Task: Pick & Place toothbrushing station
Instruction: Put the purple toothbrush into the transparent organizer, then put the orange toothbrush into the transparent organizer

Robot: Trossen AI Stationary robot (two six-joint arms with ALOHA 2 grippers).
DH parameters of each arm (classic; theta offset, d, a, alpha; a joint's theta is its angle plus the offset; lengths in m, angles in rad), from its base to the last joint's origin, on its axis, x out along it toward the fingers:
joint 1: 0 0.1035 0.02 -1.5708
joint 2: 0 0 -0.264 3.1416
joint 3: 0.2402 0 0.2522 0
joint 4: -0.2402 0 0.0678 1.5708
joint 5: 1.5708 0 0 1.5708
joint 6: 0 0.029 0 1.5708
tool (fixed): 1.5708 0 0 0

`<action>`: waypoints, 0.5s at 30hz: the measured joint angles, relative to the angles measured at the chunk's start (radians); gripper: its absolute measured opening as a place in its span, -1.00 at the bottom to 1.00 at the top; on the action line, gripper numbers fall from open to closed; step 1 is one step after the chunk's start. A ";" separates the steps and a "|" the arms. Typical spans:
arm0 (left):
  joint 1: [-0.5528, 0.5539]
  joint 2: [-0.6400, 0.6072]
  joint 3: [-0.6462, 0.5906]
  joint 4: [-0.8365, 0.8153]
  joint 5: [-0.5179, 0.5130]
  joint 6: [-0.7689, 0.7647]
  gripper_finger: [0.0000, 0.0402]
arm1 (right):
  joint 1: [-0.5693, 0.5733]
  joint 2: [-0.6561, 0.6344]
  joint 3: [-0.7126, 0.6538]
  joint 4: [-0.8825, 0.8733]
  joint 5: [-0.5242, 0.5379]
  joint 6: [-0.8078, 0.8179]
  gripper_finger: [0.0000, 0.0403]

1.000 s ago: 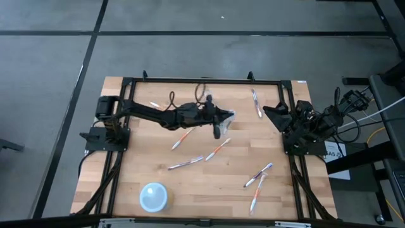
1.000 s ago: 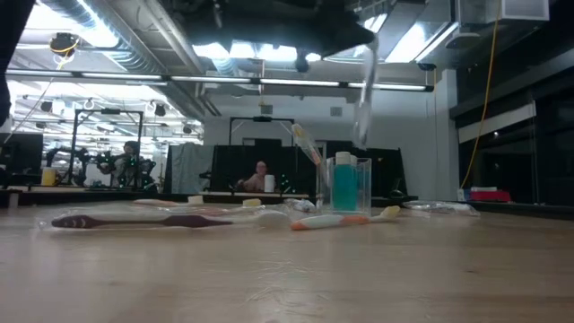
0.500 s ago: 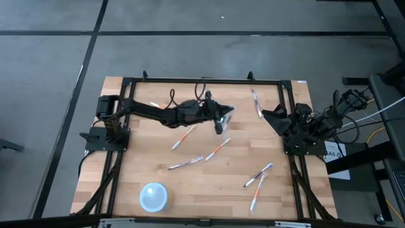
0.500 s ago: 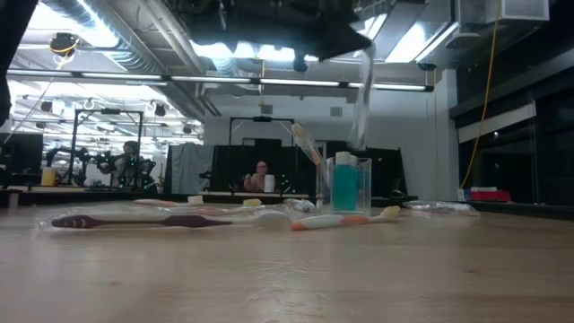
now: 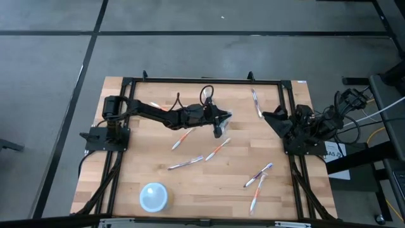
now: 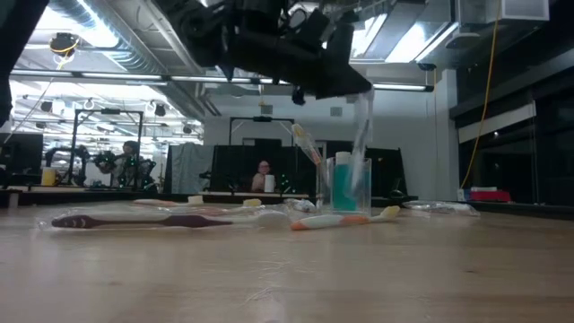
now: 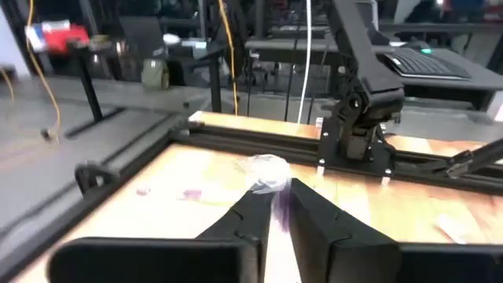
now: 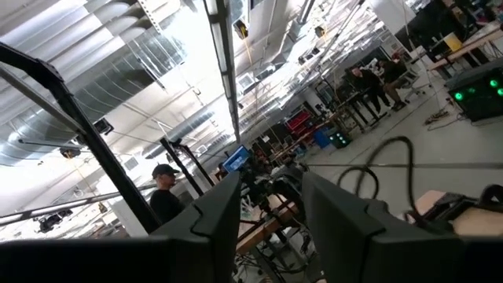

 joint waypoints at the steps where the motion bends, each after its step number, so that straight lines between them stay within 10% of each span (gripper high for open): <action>1: 0.000 0.004 0.000 0.000 0.002 -0.014 -0.71 | 0.005 0.000 0.005 0.001 0.003 -0.013 -0.30; 15: -0.033 -0.106 0.000 0.030 -0.079 0.014 0.00 | 0.101 0.003 0.014 -0.005 0.262 -0.103 -0.30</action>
